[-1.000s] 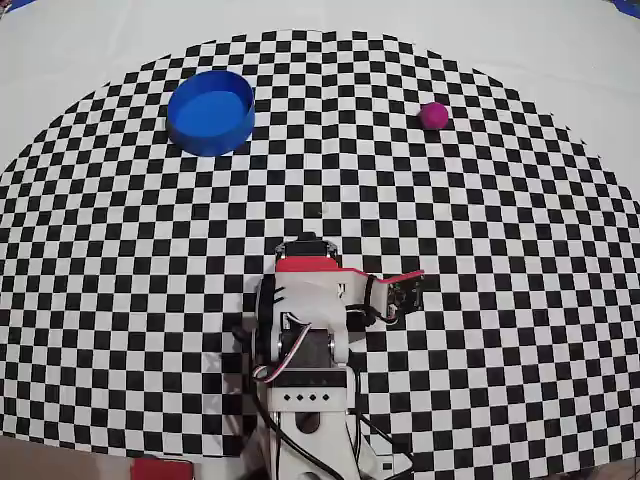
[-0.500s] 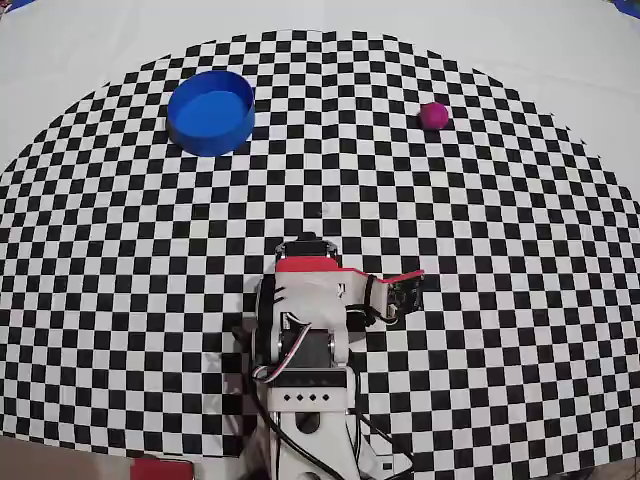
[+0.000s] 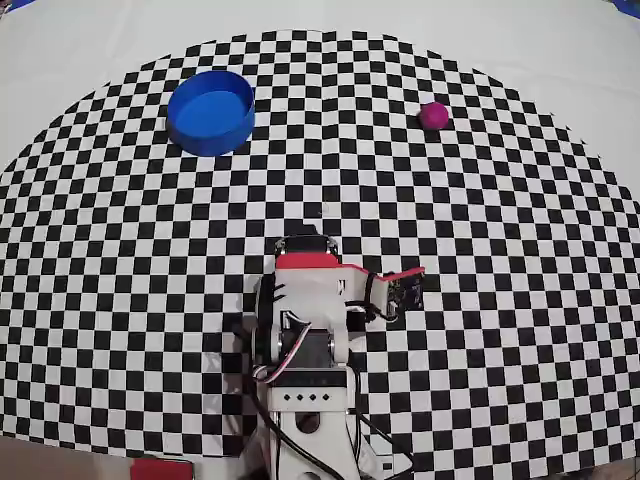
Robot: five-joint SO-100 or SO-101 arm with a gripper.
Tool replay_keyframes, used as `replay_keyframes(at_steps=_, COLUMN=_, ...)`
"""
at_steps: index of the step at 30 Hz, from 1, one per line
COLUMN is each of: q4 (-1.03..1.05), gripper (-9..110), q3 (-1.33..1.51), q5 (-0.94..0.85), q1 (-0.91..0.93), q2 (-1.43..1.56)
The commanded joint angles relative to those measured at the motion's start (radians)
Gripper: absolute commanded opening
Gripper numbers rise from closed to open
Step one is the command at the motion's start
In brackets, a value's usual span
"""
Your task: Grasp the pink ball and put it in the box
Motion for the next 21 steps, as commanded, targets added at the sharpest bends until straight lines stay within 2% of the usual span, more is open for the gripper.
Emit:
replay_keyframes(at_steps=1, q4=-0.100, gripper=1, q3=0.006, q5=-0.011, q1=0.009, q2=-0.031)
replay_keyframes(at_steps=14, q4=-0.485, gripper=23, q3=0.006, q5=-0.012, q1=0.017, q2=-0.061)
replay_keyframes(at_steps=21, q4=-0.558, gripper=26, q3=0.006, q5=-0.043, q1=0.037, q2=-0.061)
